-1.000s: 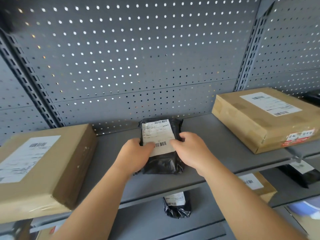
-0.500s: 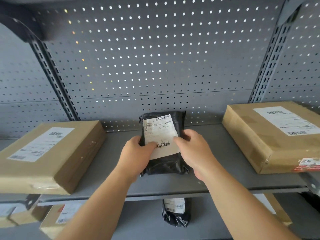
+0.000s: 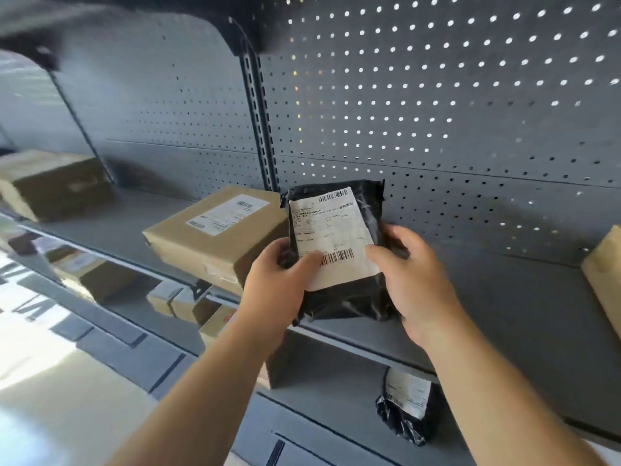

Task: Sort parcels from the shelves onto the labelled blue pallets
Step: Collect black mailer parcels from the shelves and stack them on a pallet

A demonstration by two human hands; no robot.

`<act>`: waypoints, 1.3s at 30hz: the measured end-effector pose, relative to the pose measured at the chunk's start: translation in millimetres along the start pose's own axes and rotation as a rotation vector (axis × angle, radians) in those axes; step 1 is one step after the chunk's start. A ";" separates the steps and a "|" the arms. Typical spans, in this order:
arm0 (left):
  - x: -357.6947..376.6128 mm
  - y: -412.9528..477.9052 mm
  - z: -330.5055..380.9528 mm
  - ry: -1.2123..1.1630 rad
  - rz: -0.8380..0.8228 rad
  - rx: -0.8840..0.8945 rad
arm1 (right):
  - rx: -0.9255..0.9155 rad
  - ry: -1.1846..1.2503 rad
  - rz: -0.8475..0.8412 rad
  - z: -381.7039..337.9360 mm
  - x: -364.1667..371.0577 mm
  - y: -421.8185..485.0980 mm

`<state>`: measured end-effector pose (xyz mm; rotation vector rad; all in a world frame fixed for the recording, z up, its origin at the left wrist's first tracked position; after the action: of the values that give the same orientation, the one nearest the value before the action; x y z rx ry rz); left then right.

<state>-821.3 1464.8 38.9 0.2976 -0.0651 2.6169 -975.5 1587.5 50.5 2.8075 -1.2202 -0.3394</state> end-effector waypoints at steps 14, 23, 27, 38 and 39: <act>-217.0 -38.2 67.1 -0.136 0.342 0.068 | -0.097 0.067 -0.431 -70.2 224.1 -34.3; -393.1 -72.7 99.3 -0.080 0.560 0.144 | -0.112 0.058 -0.627 -96.9 414.9 -82.4; -462.2 -93.1 103.8 -0.066 0.656 0.137 | -0.073 0.069 -0.728 -98.3 492.6 -110.6; -619.1 -107.1 111.9 -0.073 0.947 0.129 | -0.027 0.066 -1.027 -104.8 683.9 -142.6; -631.2 -102.3 112.9 -0.067 0.967 0.128 | -0.029 0.060 -1.046 -104.9 700.7 -140.1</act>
<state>-212.4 1241.7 7.8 0.4901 -0.0769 3.5769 -387.8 1169.7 9.0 3.1166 0.3605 -0.2843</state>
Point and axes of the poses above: each hand's wrist, its own y-axis towards the middle knuckle, its own x-axis out of the palm, z = x × y, the point moved 5 cm from there along y, towards the middle knuckle, and after that the axes turned 12 degrees about -y, right-handed, at the moved point
